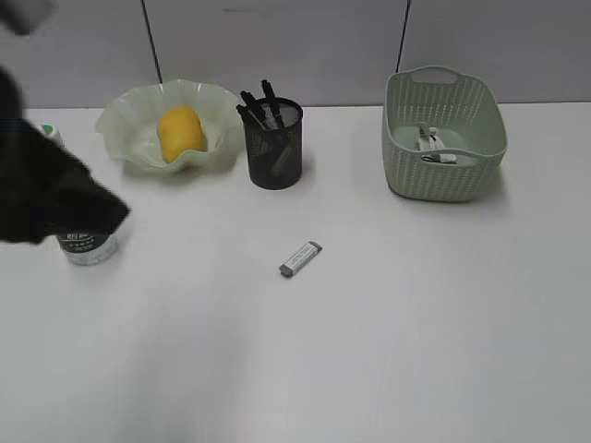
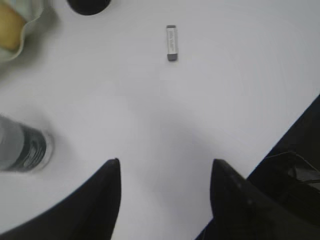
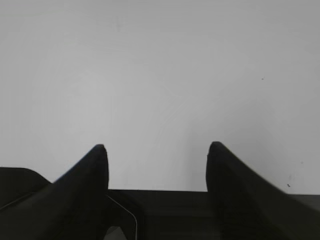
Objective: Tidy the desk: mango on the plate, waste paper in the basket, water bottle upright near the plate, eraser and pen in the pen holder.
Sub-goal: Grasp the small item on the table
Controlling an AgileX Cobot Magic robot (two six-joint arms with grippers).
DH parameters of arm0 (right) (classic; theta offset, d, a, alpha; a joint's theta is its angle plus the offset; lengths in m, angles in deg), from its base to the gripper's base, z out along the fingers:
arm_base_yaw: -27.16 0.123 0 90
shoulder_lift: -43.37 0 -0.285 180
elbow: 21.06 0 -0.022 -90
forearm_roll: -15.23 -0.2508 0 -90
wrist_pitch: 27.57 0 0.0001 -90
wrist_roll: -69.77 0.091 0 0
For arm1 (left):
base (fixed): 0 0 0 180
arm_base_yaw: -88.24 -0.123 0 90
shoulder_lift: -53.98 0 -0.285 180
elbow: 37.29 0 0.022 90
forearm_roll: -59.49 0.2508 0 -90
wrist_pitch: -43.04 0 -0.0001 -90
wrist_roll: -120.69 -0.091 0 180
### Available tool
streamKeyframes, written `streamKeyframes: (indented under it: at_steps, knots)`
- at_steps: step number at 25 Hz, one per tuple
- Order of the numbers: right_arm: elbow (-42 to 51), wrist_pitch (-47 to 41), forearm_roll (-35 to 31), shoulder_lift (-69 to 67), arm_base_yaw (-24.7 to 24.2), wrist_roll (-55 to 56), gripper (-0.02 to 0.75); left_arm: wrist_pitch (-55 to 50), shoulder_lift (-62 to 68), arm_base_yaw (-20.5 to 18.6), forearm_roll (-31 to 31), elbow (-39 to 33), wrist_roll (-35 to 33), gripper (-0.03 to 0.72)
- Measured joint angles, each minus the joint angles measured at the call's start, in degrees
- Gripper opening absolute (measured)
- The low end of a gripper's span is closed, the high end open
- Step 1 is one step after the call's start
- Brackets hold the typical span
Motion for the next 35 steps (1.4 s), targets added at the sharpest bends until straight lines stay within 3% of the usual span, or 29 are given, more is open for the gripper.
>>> streamKeyframes:
  at_steps: [11, 19, 24, 35]
  knots:
    - [7.34, 0.34, -1.78, 16.52, 0.00, 2.73, 0.491, -9.21, 37.65, -0.25, -2.48, 31.61, 0.15, 0.436]
    - [9.75, 0.30, -1.72, 21.27, 0.00, 2.73, 0.491, -11.55, 55.30, -0.06, -3.76, 47.28, 4.54, 0.436]
    - [10.28, 0.31, -1.76, 24.55, 0.00, 2.79, 0.491, -12.25, 62.83, 0.86, -1.90, 52.32, 6.17, 0.436]
    - [10.82, -0.07, -1.76, 25.99, 0.00, 2.85, 0.491, -9.98, 67.92, 1.05, -1.13, 52.85, 6.59, 0.436]
